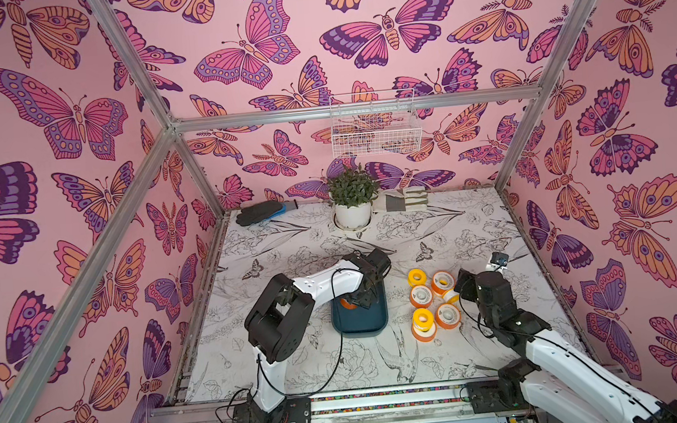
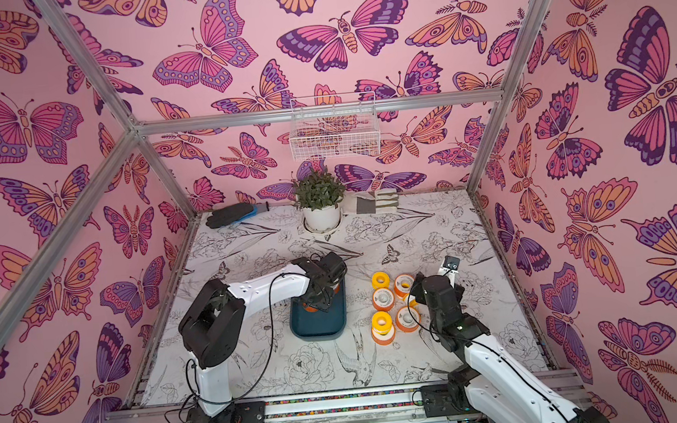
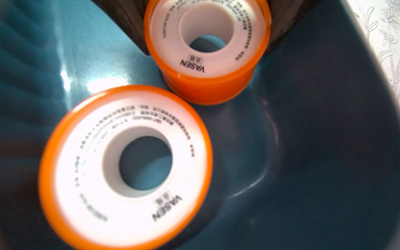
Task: Put the sealing tape into the storage box
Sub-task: Place the sealing tape in the storage box.
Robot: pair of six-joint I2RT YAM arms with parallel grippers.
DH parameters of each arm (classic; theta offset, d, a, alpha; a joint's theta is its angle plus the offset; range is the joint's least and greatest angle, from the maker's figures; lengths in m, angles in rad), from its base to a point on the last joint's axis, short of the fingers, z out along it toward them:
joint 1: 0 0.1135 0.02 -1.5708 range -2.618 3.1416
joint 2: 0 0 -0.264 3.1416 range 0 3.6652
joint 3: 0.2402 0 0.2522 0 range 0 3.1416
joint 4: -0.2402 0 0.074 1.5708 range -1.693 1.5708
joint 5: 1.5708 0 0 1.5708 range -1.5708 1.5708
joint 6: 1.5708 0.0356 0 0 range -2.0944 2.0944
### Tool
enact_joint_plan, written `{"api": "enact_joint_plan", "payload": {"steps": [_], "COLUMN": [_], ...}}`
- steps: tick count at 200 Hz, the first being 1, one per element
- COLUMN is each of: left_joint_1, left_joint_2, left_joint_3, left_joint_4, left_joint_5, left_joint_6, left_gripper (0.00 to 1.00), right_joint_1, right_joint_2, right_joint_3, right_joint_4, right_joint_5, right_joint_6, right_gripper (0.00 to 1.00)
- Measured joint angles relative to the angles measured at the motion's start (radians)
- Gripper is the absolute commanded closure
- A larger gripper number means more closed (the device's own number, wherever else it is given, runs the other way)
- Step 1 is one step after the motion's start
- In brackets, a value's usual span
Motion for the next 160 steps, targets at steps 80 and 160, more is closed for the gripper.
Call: {"api": "enact_joint_plan", "payload": {"steps": [80,160], "left_joint_1": [0.004,-0.018], "left_joint_2": [-0.001,-0.22], "left_joint_3": [-0.002,-0.055], "left_joint_4": [0.008,0.004], "left_joint_5": [-0.003,0.085], "left_joint_6": [0.008,0.002], "left_gripper": [0.14,0.7], "right_joint_1": [0.0,-0.001], "right_joint_2": [0.0,0.0], "right_joint_3": [0.0,0.0], "right_joint_4": [0.0,0.0], "right_joint_5": [0.0,0.0], "right_joint_6": [0.0,0.0], "right_gripper": [0.1,0.1]}}
